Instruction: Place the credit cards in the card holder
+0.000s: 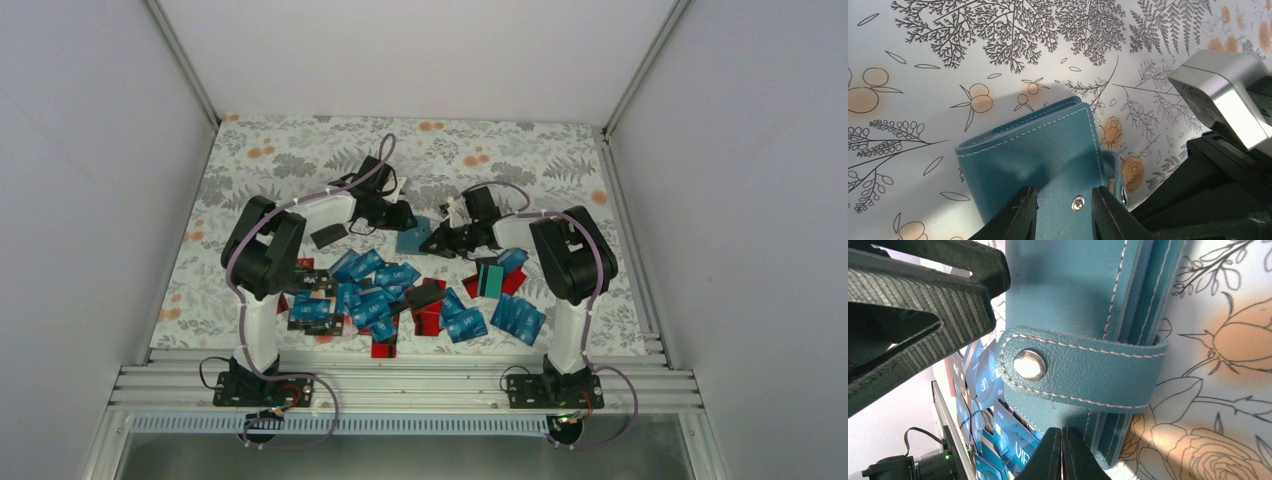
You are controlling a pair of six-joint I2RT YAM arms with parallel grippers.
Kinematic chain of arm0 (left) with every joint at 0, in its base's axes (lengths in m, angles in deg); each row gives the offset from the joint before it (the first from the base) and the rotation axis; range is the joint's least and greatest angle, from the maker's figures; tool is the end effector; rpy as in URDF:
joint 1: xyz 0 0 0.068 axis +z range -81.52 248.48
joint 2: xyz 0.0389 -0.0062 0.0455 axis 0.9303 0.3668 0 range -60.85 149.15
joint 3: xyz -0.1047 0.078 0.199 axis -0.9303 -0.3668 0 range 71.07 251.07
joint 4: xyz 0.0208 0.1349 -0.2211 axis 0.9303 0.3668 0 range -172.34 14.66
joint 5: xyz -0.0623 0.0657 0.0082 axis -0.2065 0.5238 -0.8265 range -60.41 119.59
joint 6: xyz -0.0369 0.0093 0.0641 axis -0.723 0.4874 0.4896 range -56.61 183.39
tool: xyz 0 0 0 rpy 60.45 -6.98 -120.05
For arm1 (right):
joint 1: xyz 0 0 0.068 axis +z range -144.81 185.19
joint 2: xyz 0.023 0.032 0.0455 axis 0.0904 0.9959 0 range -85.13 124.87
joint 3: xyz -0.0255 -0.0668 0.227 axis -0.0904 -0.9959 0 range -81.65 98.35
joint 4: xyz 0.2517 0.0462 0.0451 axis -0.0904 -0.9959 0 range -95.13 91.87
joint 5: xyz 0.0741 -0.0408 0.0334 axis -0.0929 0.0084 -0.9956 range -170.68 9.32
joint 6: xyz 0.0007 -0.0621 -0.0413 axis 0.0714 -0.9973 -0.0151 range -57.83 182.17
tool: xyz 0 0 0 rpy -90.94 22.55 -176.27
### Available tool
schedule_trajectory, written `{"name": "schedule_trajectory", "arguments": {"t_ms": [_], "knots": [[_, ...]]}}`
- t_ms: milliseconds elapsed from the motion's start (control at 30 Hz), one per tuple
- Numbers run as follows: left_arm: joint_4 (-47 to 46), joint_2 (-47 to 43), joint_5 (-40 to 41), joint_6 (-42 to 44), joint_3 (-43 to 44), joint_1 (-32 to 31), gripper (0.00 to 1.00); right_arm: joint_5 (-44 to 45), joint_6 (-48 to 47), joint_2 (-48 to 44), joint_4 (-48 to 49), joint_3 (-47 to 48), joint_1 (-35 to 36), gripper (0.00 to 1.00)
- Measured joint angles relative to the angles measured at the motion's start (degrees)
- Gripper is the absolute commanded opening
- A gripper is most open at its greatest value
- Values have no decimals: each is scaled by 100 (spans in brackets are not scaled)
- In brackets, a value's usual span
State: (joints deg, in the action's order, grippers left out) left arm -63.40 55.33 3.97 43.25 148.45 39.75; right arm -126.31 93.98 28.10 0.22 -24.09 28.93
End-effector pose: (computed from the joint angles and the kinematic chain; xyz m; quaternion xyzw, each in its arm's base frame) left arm 0.3530 -0.2243 0.1020 0.1315 0.9295 -0.3060 0.1585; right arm 0.3117 0.1859 0.0566 -0.0466 0.8900 0.4501 0.0559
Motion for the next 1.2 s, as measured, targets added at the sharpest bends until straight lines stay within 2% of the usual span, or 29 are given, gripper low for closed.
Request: {"name": "schedule_trajectory", "arguments": {"t_ms": [567,867,1200], "knots": [[-7,-70,-638,-24,0,-44,28,4,-37,0,-11,2,-4,5],[0,-70,-726,-22,44,-96,20,4,-37,2,-11,2,-4,4],[39,11,-741,-20,197,-107,20,9,-37,2,-13,2,-4,4]]}}
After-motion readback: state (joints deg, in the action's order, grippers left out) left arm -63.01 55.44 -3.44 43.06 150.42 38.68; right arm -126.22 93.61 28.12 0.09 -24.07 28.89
